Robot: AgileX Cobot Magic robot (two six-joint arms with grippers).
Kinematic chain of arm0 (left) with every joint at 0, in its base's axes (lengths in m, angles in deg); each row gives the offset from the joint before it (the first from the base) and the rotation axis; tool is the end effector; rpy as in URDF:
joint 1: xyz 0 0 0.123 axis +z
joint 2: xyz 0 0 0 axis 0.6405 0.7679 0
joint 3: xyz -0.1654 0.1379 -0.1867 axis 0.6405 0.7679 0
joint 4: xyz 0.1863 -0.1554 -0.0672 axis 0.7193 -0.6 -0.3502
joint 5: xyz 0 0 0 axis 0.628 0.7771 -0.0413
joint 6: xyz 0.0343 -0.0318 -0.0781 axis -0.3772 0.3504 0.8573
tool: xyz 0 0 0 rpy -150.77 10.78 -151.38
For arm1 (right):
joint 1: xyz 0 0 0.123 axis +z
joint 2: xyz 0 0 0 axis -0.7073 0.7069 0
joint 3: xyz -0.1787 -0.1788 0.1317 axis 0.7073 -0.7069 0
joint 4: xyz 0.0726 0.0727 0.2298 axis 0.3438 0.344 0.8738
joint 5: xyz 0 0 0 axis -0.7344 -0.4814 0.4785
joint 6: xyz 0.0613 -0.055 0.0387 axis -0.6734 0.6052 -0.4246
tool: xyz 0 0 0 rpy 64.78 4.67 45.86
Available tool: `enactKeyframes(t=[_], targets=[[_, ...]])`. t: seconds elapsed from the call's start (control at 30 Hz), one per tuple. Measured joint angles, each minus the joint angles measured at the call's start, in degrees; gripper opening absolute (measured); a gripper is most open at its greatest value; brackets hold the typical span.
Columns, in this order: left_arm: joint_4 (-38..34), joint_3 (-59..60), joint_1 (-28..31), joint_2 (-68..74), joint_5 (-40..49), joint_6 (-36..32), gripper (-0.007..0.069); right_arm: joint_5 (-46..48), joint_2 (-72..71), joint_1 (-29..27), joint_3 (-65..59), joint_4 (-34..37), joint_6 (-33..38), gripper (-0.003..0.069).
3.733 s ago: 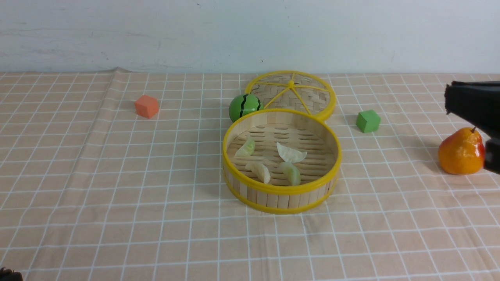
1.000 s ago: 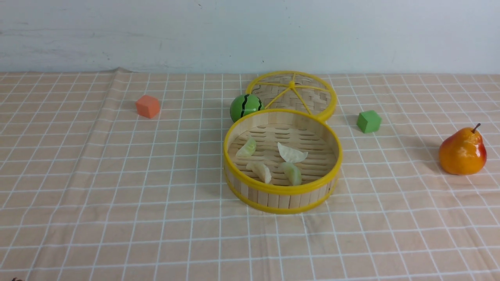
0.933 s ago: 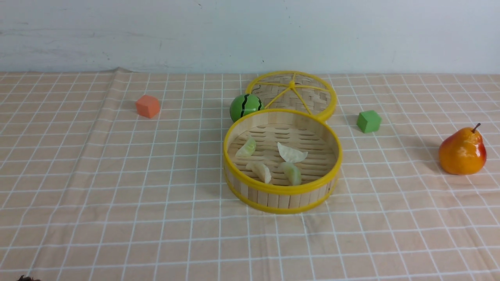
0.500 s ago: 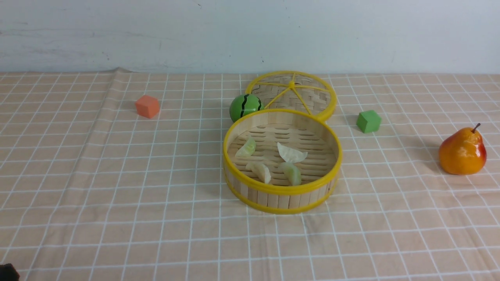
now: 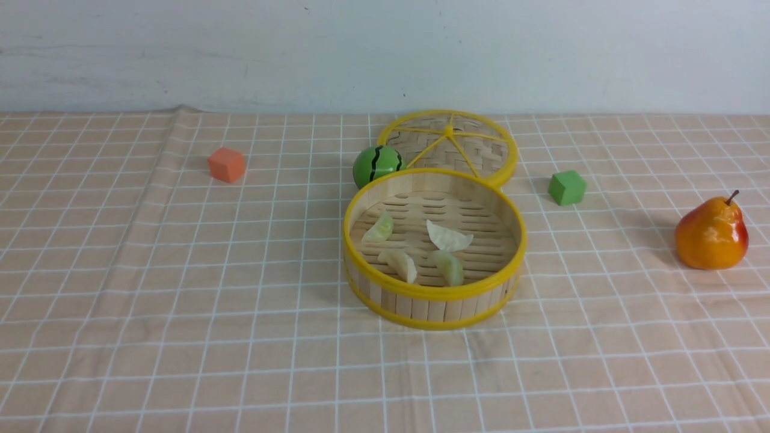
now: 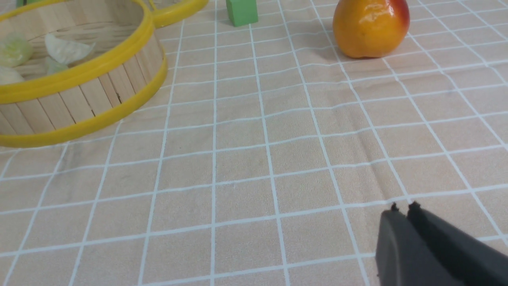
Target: Put the dumplings into the steamer on the table with the brown tablecloth.
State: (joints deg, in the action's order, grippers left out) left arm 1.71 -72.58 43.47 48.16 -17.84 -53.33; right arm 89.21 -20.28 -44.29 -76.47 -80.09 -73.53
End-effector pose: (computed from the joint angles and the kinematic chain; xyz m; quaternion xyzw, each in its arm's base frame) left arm 0.0530 0.0029 0.1716 -0.1044 0.7961 -0.0430 0.5946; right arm 0.0520 0.0004 0.1736 0.0654 0.8050 0.0535 0.5873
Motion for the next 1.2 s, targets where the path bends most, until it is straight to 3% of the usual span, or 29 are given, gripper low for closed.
enactKeyframes(t=[1.2], targets=[[-0.07,0.0,0.0,0.0,0.0,-0.19,-0.0014,0.0,0.0,0.0,0.0,0.0,-0.04,0.0078]])
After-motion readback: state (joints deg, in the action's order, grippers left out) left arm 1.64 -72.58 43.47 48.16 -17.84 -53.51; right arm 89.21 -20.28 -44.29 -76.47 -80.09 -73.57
